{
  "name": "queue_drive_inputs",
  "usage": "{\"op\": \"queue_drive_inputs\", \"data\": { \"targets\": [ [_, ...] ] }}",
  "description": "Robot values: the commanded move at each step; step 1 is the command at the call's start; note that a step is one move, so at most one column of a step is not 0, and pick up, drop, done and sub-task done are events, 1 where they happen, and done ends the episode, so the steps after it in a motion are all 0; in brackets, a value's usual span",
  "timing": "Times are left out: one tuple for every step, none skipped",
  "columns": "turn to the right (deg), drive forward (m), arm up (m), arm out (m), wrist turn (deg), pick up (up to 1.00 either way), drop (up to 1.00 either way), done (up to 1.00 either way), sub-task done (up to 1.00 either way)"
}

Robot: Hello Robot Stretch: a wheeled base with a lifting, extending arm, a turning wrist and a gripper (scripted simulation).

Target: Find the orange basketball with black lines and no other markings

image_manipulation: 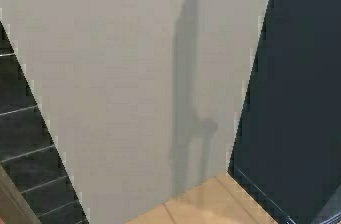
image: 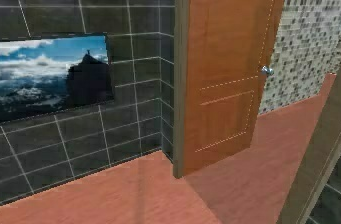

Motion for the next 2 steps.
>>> {"op": "queue_drive_inputs", "data": {
  "targets": [
    [0.0,0.50,0.00,0.00,0.0,0.00,0.00,0.00,0.00],
    [45.0,0.00,0.00,0.00,0.0,0.00,0.00,0.00,0.00]
  ]
}}
